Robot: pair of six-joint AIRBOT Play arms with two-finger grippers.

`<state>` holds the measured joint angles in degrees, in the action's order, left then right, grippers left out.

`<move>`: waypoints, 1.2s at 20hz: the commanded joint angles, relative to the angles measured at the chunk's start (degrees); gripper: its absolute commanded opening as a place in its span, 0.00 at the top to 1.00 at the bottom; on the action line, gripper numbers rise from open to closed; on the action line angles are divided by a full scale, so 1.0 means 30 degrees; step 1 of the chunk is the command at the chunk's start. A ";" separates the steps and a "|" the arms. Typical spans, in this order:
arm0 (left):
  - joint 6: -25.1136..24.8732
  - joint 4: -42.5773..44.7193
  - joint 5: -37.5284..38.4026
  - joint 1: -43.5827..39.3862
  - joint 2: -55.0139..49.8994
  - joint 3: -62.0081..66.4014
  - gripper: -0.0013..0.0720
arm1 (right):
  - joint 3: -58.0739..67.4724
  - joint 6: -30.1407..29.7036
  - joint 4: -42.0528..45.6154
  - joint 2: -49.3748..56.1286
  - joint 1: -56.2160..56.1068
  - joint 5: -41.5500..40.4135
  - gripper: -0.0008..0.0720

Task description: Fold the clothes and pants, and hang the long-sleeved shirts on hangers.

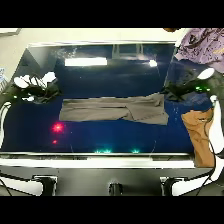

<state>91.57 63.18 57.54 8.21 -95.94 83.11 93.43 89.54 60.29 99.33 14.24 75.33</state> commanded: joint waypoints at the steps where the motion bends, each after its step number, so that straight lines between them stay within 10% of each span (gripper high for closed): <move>1: 0.0219 0.1311 0.1290 0.0095 0.1290 0.0867 0.24 | 0.1180 -0.1479 -0.0306 0.0299 0.2550 0.2892 0.06; 24: 0.0503 0.2171 0.1319 0.0095 0.1909 0.0867 0.24 | 0.0277 -0.5501 -0.5901 0.6033 0.2463 0.3774 0.11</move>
<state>93.21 69.67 61.52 8.45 -90.17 85.67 94.39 73.01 41.54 117.25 23.44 86.85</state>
